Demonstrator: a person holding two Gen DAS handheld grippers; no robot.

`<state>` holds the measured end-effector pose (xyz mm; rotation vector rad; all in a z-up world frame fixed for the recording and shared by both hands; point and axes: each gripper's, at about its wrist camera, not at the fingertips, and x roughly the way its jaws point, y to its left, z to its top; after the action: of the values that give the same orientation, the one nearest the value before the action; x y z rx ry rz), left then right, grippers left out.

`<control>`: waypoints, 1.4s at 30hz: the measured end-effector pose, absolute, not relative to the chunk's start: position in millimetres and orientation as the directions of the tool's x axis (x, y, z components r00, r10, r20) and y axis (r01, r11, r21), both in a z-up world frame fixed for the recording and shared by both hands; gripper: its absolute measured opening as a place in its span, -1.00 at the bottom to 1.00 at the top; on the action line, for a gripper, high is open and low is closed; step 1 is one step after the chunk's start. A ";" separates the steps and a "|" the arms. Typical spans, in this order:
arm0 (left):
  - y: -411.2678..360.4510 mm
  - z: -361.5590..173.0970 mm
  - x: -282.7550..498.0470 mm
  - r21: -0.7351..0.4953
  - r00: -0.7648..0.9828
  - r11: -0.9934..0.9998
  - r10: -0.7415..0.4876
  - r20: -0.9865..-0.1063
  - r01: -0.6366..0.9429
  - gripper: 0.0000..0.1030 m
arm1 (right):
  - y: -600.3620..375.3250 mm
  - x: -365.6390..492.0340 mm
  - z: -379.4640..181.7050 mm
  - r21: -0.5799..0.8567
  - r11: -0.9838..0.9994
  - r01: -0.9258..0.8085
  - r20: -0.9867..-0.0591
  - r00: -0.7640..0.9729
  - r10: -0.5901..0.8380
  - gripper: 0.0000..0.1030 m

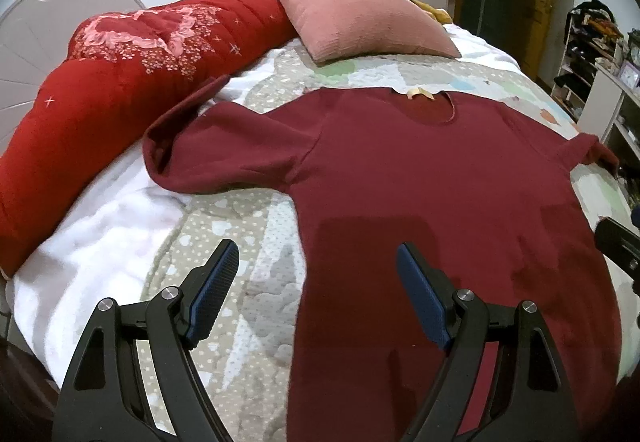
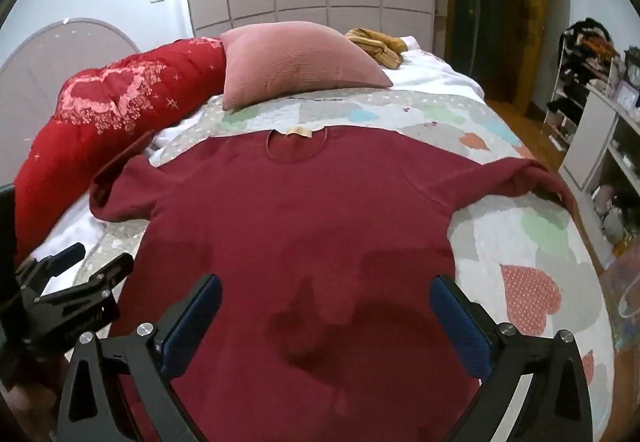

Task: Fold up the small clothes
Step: 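Position both grippers open above the spread dark red sweater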

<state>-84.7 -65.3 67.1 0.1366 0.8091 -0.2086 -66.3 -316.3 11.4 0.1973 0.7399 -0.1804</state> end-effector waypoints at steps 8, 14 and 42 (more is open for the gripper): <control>-67.0 62.0 -80.3 0.039 0.663 0.971 -0.131 -0.737 0.236 0.58 | -301.7 -112.8 37.6 0.147 0.966 0.211 -0.681 0.730 -0.056 1.00; -68.9 59.9 -77.6 0.041 0.656 0.971 -0.128 -0.744 0.237 0.58 | -289.4 -120.0 42.2 0.160 0.963 0.218 -0.697 0.716 -0.047 1.00; -80.0 52.3 -67.2 0.035 0.634 0.968 -0.135 -0.761 0.249 0.58 | -278.5 -117.8 46.8 0.173 0.960 0.220 -0.739 0.673 -0.022 1.00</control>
<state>-67.2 -80.0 52.3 0.1419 0.8564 -0.2205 -117.8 -278.5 46.8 0.2574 0.8232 -0.1380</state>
